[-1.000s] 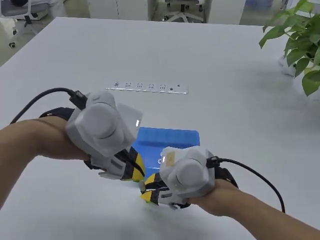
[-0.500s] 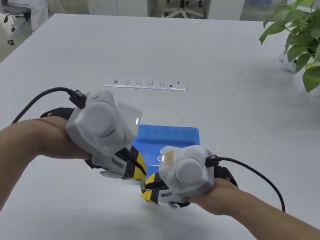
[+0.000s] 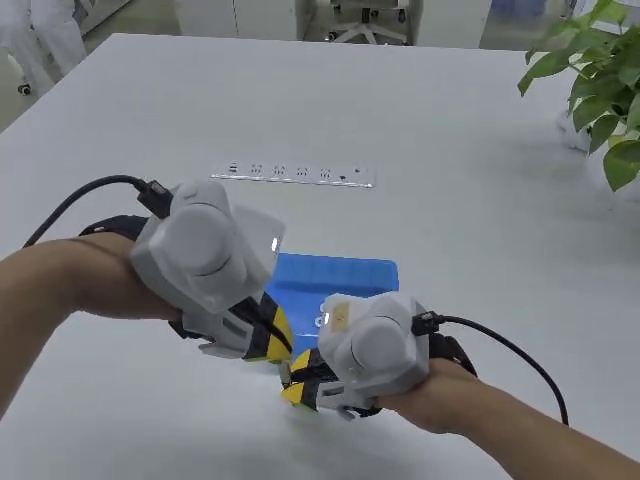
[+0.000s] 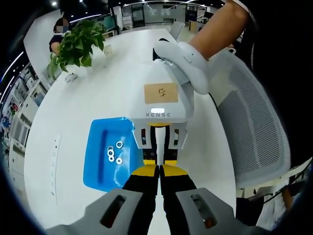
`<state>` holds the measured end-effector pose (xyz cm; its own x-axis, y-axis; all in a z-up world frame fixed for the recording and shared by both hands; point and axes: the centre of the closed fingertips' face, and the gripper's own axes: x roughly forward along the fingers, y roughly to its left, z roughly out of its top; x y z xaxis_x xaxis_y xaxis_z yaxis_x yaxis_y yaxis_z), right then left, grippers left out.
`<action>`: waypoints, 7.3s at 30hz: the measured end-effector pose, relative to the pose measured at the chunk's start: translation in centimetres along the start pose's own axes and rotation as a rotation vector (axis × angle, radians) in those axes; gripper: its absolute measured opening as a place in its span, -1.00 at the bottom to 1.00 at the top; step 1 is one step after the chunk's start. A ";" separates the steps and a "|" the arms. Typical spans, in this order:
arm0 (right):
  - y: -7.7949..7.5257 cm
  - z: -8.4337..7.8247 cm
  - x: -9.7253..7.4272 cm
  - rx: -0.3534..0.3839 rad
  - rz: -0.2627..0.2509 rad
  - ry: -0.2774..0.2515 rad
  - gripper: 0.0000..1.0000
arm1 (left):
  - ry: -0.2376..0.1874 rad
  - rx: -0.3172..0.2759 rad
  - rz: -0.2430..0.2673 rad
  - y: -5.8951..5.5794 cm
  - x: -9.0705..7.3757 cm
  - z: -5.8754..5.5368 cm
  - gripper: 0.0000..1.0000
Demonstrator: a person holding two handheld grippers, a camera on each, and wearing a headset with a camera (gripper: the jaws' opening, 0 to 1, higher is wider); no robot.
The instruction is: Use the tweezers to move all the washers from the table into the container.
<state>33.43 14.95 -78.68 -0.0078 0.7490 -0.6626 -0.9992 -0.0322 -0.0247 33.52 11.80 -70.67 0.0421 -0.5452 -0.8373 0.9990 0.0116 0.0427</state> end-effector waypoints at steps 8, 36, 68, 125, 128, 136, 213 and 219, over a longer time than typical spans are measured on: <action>0.2 0.9 -0.5 -0.004 -0.006 -0.002 -0.80 | -0.002 0.005 0.003 -0.3 -1.0 0.4 -0.89; -2.7 3.9 -3.5 -0.049 -0.091 -0.034 -0.80 | 0.010 0.078 0.036 1.6 -4.3 2.9 -0.90; -8.4 1.8 -2.4 -0.023 -0.125 -0.006 -0.80 | 0.006 0.103 0.082 7.3 -2.1 1.9 -0.89; -9.3 0.1 -2.3 -0.025 -0.118 0.031 -0.86 | 0.037 0.103 0.092 8.4 -1.2 -0.2 -0.89; -9.1 0.2 -2.8 -0.033 -0.115 0.024 -0.87 | 0.040 0.107 0.092 8.2 -1.4 -0.1 -0.88; -8.6 1.3 -4.1 -0.065 -0.132 0.013 -0.89 | 0.079 0.126 0.104 7.9 -1.5 -0.7 -0.87; 2.1 -4.9 -4.0 -0.113 -0.027 0.138 -0.82 | 0.068 0.042 0.004 -2.5 6.1 -4.3 -0.87; 2.2 -5.6 -3.8 -0.102 -0.023 0.147 -0.81 | 0.058 0.028 -0.006 -2.8 6.5 -4.3 -0.87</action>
<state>31.50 8.39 -80.41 0.0285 0.6457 -0.7631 -0.9898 -0.0886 -0.1119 31.10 11.85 -78.63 0.0379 -0.4959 -0.8675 0.9985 -0.0157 0.0526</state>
